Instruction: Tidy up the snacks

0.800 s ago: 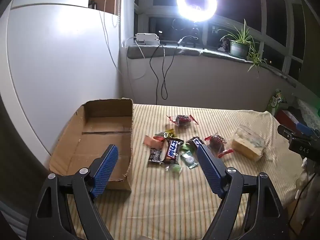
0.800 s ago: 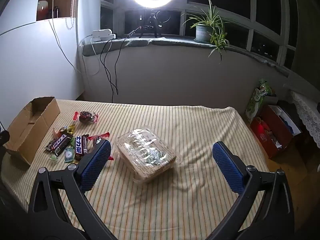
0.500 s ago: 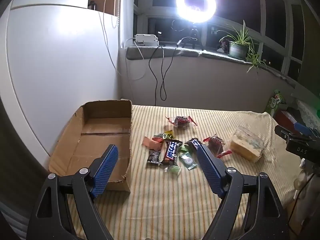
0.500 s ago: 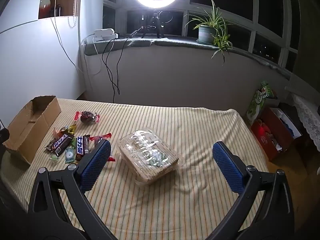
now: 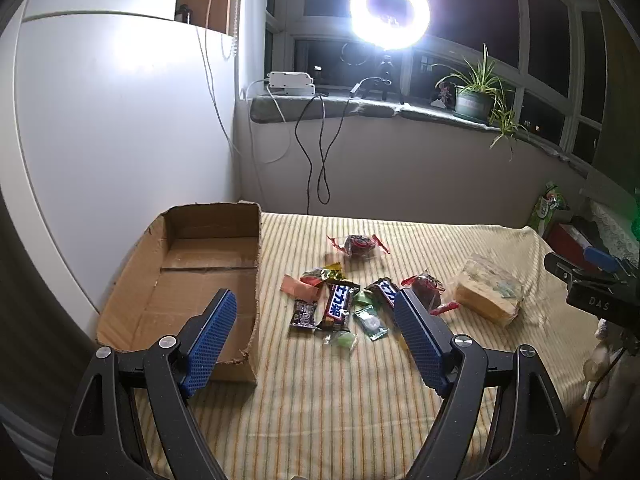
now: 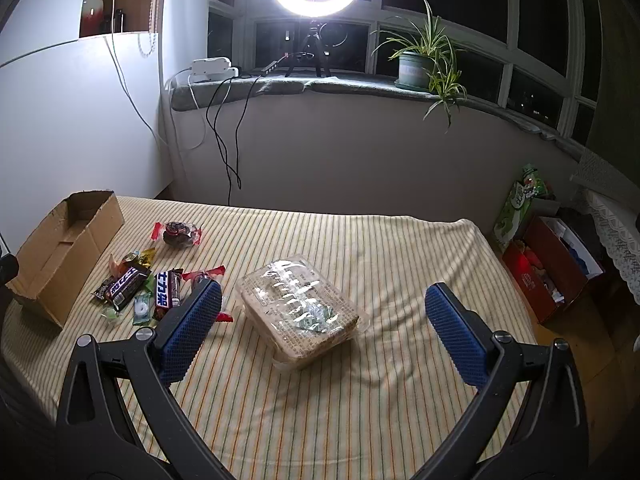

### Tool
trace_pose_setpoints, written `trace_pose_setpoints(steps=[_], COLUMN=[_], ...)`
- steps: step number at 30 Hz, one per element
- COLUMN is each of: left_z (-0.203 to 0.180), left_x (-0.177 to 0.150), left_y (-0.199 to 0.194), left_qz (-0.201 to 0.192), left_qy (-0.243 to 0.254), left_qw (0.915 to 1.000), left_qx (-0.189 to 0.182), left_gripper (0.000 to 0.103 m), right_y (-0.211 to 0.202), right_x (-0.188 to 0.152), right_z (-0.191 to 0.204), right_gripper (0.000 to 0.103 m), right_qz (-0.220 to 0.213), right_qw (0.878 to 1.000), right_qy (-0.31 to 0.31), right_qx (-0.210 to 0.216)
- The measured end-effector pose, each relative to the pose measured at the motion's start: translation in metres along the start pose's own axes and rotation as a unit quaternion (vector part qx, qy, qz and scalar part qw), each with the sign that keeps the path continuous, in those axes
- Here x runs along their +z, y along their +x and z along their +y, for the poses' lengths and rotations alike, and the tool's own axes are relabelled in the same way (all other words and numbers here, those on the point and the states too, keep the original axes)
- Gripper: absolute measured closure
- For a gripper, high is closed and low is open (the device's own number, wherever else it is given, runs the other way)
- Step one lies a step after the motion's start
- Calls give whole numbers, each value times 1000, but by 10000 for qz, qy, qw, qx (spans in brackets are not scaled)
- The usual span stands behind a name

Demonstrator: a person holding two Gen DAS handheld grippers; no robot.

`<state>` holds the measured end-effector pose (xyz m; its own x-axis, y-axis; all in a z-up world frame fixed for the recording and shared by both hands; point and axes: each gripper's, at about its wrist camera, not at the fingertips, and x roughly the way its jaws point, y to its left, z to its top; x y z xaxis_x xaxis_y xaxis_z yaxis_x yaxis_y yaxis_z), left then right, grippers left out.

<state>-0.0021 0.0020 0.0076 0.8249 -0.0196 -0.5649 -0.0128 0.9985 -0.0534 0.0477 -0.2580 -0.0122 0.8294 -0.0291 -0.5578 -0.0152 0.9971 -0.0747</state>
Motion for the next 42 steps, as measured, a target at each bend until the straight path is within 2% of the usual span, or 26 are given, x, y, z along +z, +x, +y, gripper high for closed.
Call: trace_pose_setpoints(steps=[42], left_z=[-12], left_x=[-5], left_y=[-1], left_qz=[-5], left_qy=[68], left_qw=[10000], left_qx=[-73], left_gripper=[22], right_y=[6], right_x=[-5], right_z=[-3], right_gripper=[0], right_qz=[96], right_qw=[9999], right_qy=[9], right_qx=[49])
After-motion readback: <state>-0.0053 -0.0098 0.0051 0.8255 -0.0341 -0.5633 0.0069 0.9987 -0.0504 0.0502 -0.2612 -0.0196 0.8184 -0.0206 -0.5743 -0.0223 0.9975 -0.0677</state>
